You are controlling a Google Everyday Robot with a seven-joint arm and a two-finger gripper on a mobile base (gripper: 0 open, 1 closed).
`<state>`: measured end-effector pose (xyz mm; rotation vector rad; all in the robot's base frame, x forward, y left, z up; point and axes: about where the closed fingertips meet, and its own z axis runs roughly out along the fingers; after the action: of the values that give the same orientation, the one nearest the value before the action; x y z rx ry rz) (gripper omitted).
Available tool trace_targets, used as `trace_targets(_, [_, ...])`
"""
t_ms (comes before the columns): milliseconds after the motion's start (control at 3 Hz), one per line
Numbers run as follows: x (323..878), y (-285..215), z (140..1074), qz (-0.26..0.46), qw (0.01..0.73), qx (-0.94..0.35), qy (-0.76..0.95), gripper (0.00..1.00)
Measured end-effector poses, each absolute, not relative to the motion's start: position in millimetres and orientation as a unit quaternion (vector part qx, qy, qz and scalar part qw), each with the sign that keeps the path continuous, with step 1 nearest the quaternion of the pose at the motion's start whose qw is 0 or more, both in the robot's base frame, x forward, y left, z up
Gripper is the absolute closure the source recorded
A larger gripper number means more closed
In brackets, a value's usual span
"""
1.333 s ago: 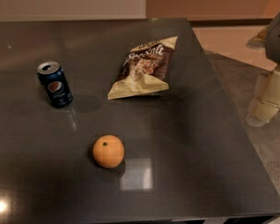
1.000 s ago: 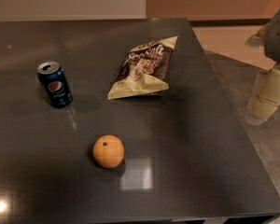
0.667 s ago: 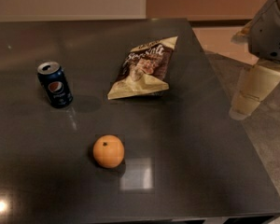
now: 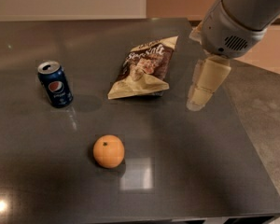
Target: Move pepsi can near orange
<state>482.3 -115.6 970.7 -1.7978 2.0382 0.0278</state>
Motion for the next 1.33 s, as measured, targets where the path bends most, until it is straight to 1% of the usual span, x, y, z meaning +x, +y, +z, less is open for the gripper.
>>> trace_targets(1000, [514.2,16.2,967.1,0.077,0.26,-0.664,0.697,0.0])
trace_targets(1333, [520.1,50.1,963.5,0.087,0.267,-0.661,0.695,0.0])
